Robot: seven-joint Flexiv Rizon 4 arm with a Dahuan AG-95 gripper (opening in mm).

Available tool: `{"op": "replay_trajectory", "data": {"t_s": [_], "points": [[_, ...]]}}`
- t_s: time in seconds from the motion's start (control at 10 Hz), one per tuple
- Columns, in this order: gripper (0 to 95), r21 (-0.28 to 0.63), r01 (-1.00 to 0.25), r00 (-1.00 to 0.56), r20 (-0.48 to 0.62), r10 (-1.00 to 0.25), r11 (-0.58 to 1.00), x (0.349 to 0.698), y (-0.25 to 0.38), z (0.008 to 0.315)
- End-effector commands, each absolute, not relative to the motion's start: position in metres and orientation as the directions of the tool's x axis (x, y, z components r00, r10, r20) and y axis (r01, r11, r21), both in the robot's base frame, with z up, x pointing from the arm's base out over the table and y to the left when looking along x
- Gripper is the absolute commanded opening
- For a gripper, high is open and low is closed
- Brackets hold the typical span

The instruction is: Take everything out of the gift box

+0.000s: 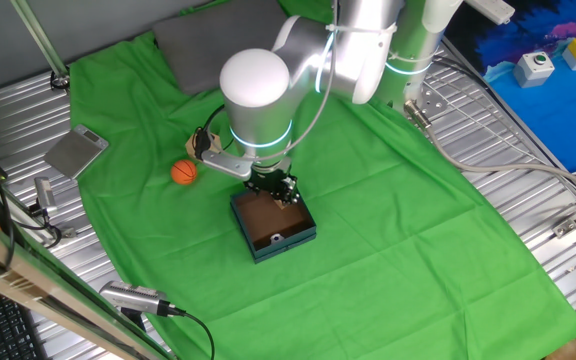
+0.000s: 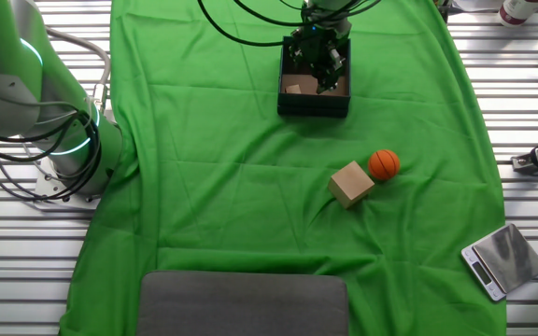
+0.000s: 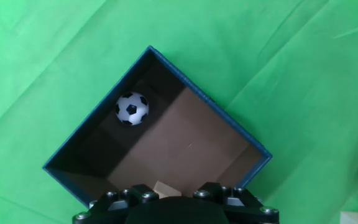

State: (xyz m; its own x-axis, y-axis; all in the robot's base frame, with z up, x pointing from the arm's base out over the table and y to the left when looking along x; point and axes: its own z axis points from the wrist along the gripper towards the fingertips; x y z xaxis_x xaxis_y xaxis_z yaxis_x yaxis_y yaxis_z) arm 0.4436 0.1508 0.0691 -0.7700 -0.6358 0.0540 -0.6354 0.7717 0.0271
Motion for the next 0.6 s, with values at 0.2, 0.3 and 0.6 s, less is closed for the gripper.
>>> {"op": "replay_trajectory", "data": {"t_s": [0.2, 0.3, 0.6], "points": [[57.0, 0.083, -0.646, -0.762, 0.002, -0.648, 0.759, 0.4366, 0.1513, 0.0648], [57.0, 0.082, -0.645, -0.762, 0.001, -0.647, 0.76, 0.435, 0.1514, 0.0641], [57.0, 0.078, -0.645, -0.762, 0.005, -0.647, 0.76, 0.4358, 0.1536, 0.0626]]}}
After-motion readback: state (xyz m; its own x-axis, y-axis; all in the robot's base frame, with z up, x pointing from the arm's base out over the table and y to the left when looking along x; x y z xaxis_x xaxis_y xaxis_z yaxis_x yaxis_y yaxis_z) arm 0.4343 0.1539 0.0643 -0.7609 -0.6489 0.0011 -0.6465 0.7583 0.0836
